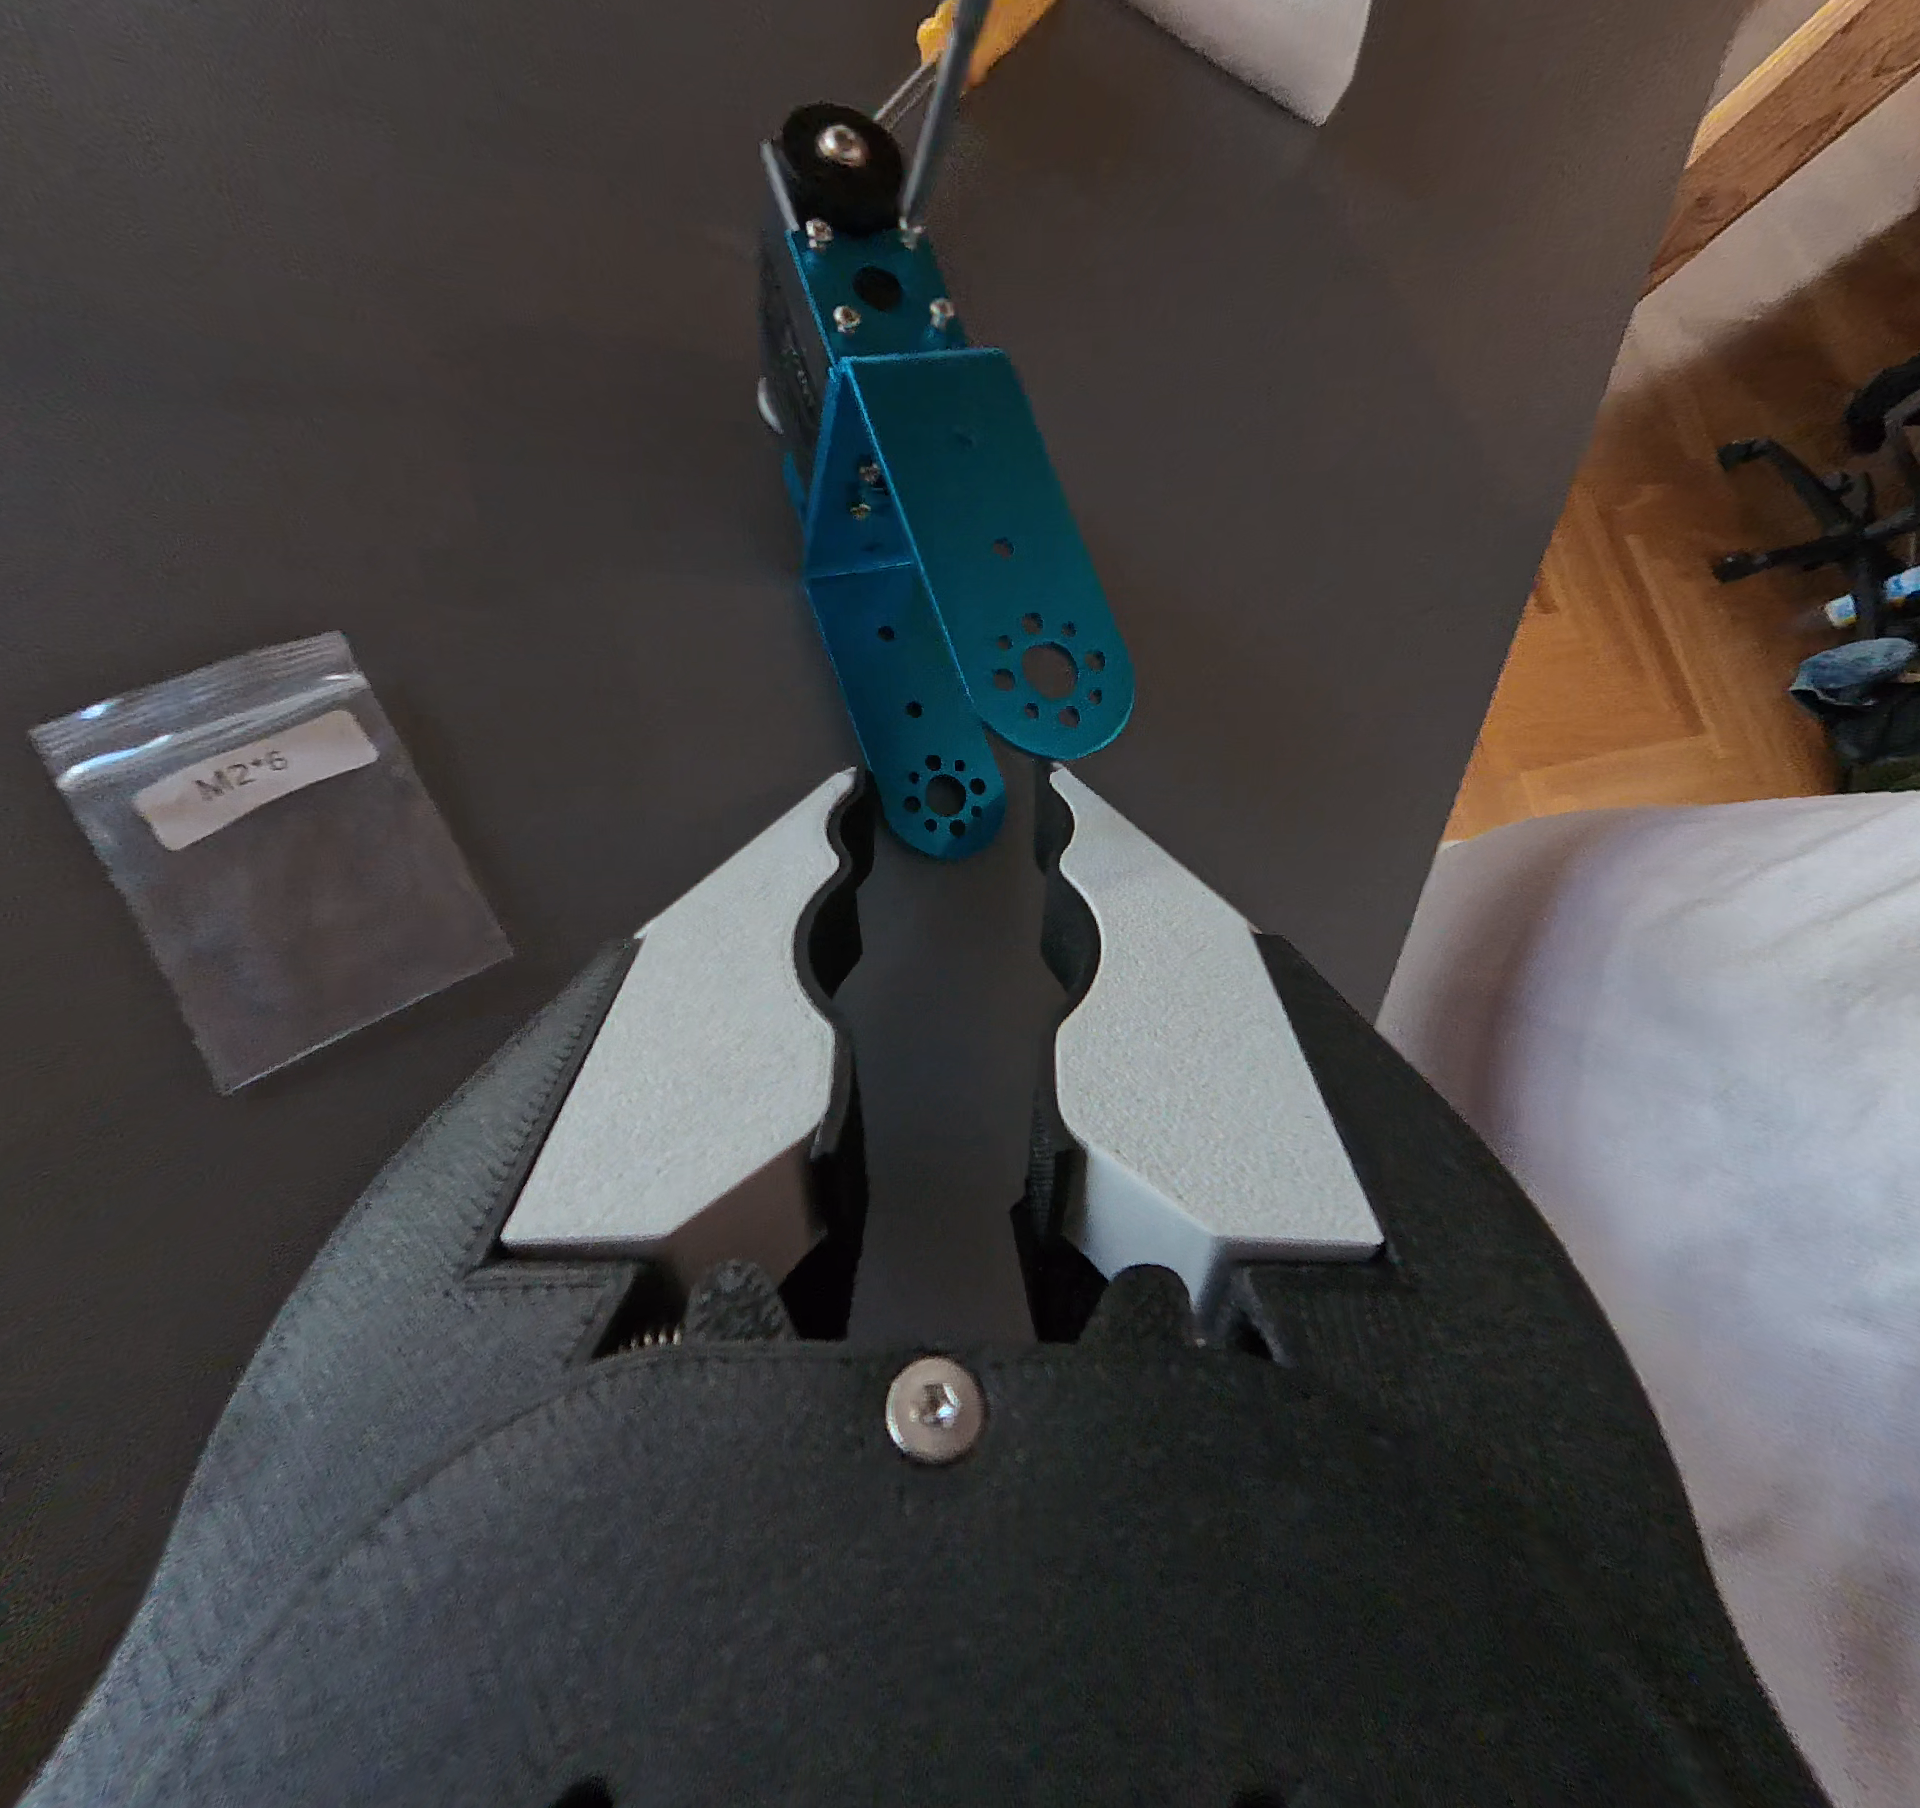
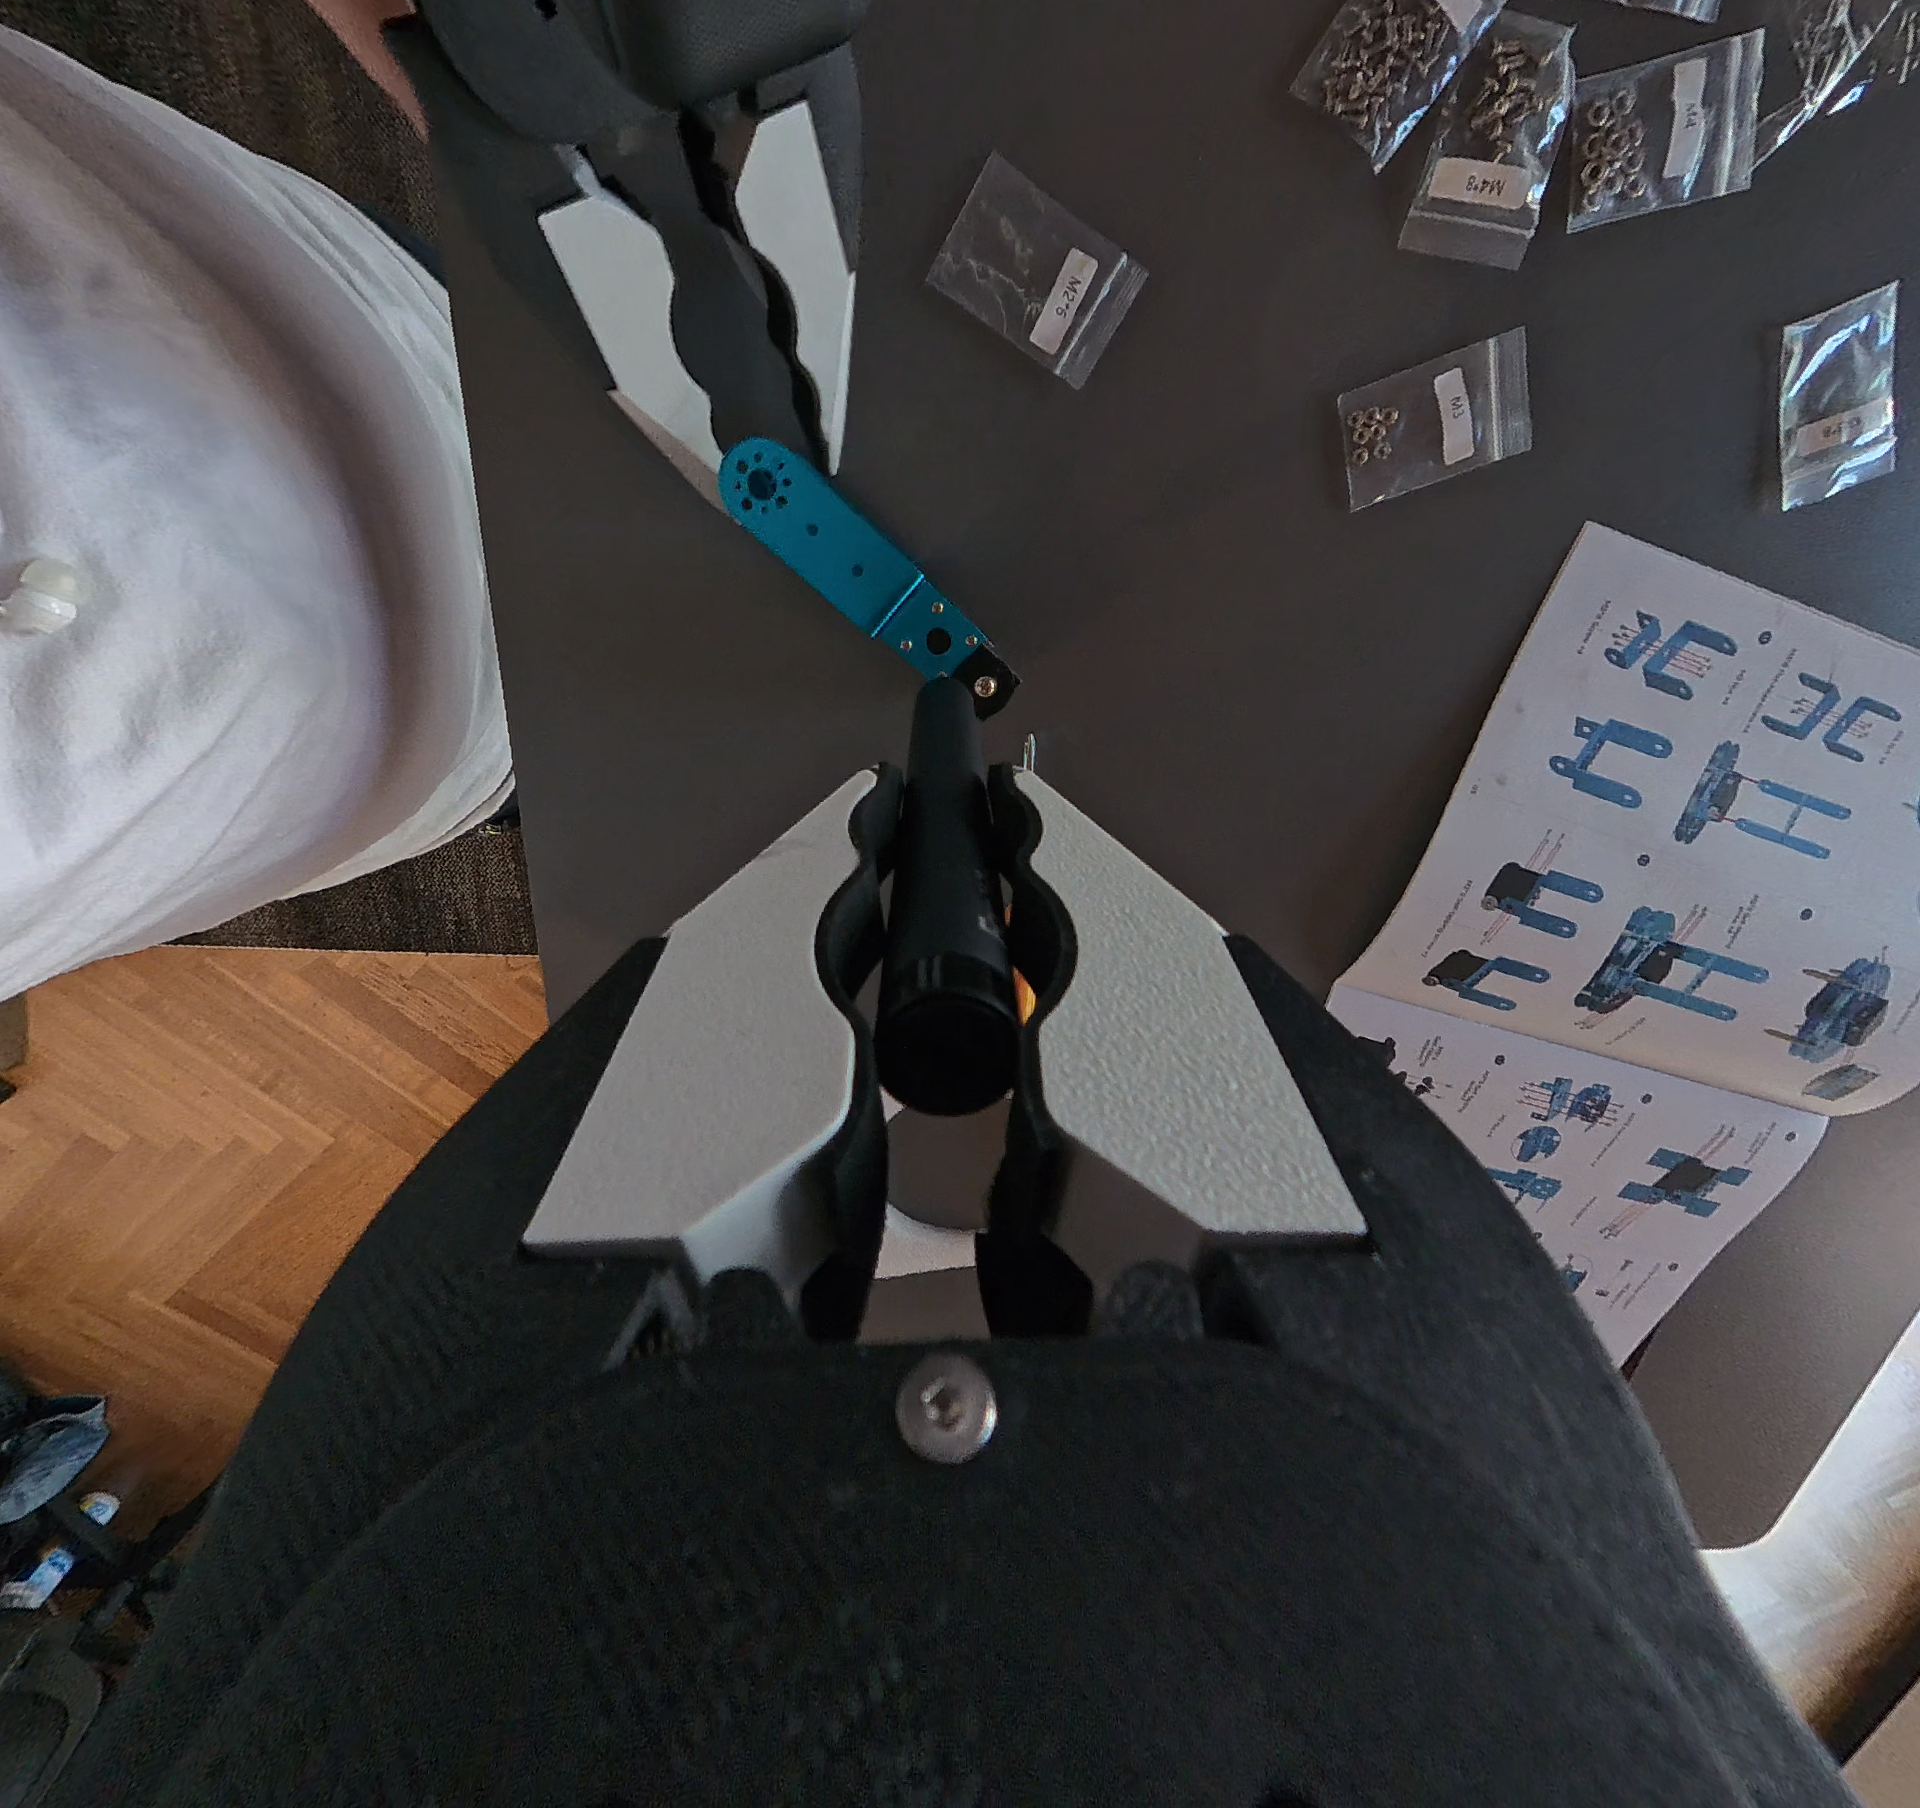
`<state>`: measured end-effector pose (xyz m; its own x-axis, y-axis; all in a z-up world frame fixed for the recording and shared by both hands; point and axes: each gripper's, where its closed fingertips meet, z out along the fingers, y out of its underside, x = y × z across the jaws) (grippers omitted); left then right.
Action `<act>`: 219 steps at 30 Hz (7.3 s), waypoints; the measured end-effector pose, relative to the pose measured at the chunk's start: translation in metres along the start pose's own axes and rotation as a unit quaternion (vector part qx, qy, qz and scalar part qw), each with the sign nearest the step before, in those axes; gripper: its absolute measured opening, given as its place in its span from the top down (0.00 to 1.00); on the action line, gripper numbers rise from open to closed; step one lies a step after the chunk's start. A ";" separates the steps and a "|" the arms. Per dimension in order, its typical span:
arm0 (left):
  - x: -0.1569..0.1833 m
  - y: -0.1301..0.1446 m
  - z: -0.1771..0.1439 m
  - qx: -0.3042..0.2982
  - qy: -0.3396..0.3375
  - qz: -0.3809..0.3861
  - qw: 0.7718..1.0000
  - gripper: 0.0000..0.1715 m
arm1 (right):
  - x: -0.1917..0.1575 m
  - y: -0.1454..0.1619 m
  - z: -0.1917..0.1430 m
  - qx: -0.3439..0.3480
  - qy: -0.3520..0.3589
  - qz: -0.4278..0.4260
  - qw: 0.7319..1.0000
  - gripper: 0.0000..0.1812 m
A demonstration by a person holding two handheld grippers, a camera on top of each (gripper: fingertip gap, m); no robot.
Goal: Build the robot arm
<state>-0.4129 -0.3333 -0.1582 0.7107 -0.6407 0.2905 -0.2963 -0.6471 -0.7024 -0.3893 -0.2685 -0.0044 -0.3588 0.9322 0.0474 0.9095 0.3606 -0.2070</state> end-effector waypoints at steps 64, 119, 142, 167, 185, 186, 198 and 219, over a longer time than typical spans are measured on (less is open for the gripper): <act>0.025 -0.012 0.030 0.024 -0.040 0.030 0.998 0.95 | 0.000 0.008 -0.003 0.080 0.026 0.016 0.996 0.90; 0.003 -0.067 0.030 -0.093 0.239 0.413 0.874 0.63 | 0.001 -0.003 -0.003 0.108 0.056 0.092 0.988 0.89; 0.007 -0.066 0.029 0.029 0.068 0.290 0.954 0.67 | -0.012 -0.004 -0.002 0.124 0.061 0.104 0.985 0.89; 0.014 -0.049 0.020 -0.006 0.161 0.286 0.945 0.63 | -0.025 -0.008 -0.002 0.112 0.058 0.072 0.989 0.89; 0.012 -0.045 0.043 0.024 0.113 0.261 0.958 0.86 | -0.024 -0.009 -0.002 0.114 0.054 0.077 0.989 0.89; 0.012 -0.046 0.043 0.027 0.100 0.251 0.963 0.86 | -0.024 -0.009 -0.002 0.114 0.054 0.078 0.989 0.89; 0.004 -0.054 0.048 0.064 -0.084 0.112 0.988 0.86 | -0.022 -0.008 -0.003 0.118 0.068 0.089 0.987 0.89; -0.002 -0.042 0.043 0.059 -0.197 0.039 0.978 0.87 | -0.027 -0.004 -0.003 0.128 0.067 0.049 0.988 0.90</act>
<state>-0.3746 -0.2874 -0.1573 0.8864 -0.4624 -0.0227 -0.2998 -0.5358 -0.7893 -0.3829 -0.2954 -0.0014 -0.2251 0.9641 0.1405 0.8493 0.2649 -0.4567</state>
